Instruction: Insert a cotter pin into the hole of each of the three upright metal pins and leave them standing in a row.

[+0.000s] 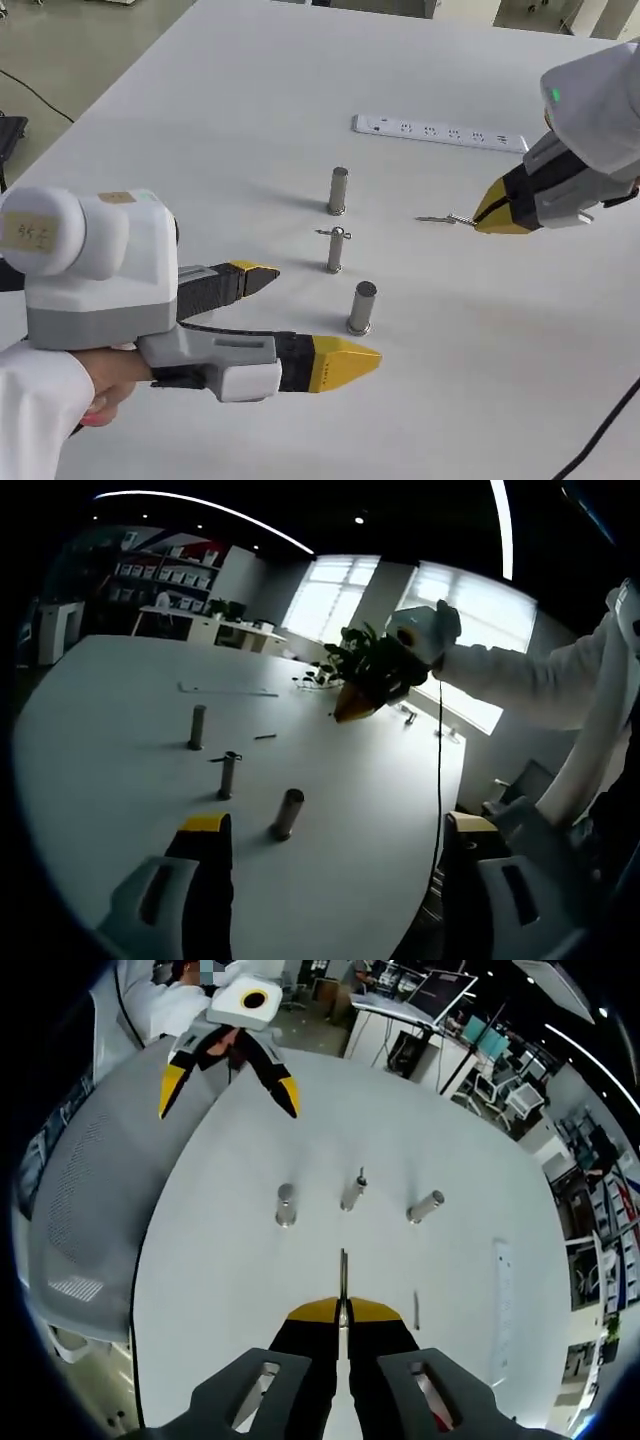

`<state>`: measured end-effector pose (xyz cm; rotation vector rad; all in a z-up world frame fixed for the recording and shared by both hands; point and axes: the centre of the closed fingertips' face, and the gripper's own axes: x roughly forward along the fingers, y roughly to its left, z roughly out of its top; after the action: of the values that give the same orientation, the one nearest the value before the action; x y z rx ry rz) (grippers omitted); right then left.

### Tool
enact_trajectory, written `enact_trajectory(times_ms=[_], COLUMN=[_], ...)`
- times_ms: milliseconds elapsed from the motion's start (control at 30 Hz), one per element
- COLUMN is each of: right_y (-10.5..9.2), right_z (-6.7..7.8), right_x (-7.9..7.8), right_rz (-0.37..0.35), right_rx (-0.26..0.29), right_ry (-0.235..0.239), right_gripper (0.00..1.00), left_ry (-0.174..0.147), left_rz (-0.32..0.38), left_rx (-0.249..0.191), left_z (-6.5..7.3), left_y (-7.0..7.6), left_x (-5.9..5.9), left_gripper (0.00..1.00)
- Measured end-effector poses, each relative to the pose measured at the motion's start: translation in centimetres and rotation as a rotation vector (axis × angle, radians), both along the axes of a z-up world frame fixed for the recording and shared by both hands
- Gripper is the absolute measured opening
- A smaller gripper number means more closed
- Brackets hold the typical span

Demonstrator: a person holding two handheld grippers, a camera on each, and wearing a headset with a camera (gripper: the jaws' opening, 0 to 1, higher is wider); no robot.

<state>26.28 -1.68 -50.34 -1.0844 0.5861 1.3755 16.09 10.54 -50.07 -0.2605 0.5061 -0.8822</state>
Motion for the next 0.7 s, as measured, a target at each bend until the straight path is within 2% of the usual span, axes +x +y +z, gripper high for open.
enact_trajectory(times_ms=[133, 200, 367, 500, 600, 700], right_y=[0.2, 0.3, 0.3, 0.6, 1.1, 1.4], right_z=[0.3, 0.4, 1.0, 1.3, 1.6, 1.8], right_x=[-1.5, -1.3, -2.4, -3.1, -3.7, -4.0], right_rz=[0.007, -0.007, -0.02, -0.028, -0.033, -0.035], right_rx=[0.016, 0.044, 0.059, 0.082, 0.111, 0.124], right_ry=[-0.02, -0.009, -0.04, -0.068, -0.091, -0.13], right_gripper=[0.0, 0.0, 0.0, 0.0, 0.0, 0.0], left_ry=[0.018, 0.022, 0.054, 0.079, 0.103, 0.102], left_rz=[-0.001, 0.011, 0.037, 0.036, 0.025, 0.024], left_rx=[-0.025, -0.041, -0.097, -0.11, -0.122, -0.14], left_z=[0.3, 0.5, 1.0, 1.1, 1.3, 1.7], left_y=[-0.3, -0.5, -1.1, -1.8, -2.5, -3.1], left_x=[0.4, 0.9, 2.0, 2.5, 2.7, 3.0], left_gripper=[0.79, 0.77, 0.72, 0.69, 0.62, 0.6])
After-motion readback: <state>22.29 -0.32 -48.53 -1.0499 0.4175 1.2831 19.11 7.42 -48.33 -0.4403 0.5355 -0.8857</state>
